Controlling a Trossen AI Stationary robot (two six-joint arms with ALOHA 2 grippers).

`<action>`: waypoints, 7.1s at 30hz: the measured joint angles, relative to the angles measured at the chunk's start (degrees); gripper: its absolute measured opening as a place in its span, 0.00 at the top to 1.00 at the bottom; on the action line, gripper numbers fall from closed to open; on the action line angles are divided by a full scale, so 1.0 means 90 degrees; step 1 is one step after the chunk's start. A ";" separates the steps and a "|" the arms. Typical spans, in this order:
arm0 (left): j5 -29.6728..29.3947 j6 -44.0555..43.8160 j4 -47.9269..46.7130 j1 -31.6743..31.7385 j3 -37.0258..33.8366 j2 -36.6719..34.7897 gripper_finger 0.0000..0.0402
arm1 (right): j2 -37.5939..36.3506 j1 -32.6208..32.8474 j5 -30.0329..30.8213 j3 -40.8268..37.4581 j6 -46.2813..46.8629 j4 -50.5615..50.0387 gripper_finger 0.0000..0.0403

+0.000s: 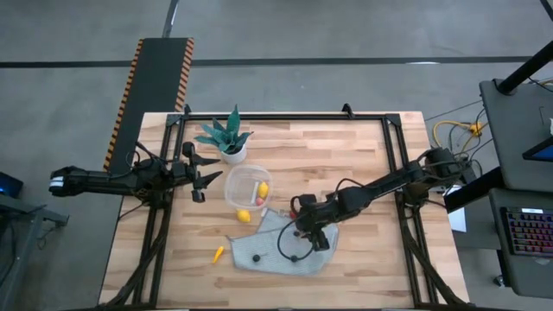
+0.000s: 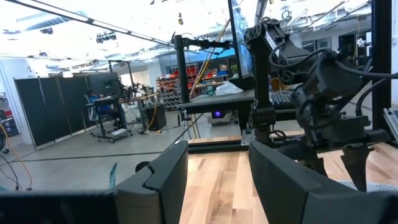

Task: Pick and placing Produce into tupperware
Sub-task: Put the bottom red strawberry into the container

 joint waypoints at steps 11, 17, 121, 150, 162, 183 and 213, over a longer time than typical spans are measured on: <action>0.0000 0.0000 0.0000 0.0000 0.0000 0.0000 0.61 | 0.0070 0.0081 0.0002 -0.0088 0.0413 -0.0007 0.44; 0.0000 0.0000 0.0000 0.0000 0.0000 0.0000 0.61 | 0.0070 0.0078 0.0032 -0.0114 0.0527 0.0038 0.44; 0.0000 0.0000 0.0000 -0.0002 0.0000 0.0000 0.61 | 0.0184 0.0102 0.0058 -0.0257 0.0106 0.0168 0.98; 0.0002 0.0000 -0.0001 0.0000 0.0000 0.0000 0.61 | -0.1953 0.0102 0.1678 -0.0253 -0.0962 0.0910 0.98; 0.0002 0.0000 -0.0002 0.0000 0.0000 0.0000 0.61 | -0.2125 0.0090 0.1727 -0.0255 -0.1111 0.0886 0.98; 0.0002 0.0000 0.0010 0.0000 0.0000 0.0000 0.61 | -0.1906 -0.1040 0.1231 -0.0260 -0.2199 0.2196 0.98; 0.0000 0.0000 0.0005 0.0000 0.0000 0.0000 0.61 | -0.0143 -0.2249 -0.0020 0.0556 -0.2373 0.3587 0.98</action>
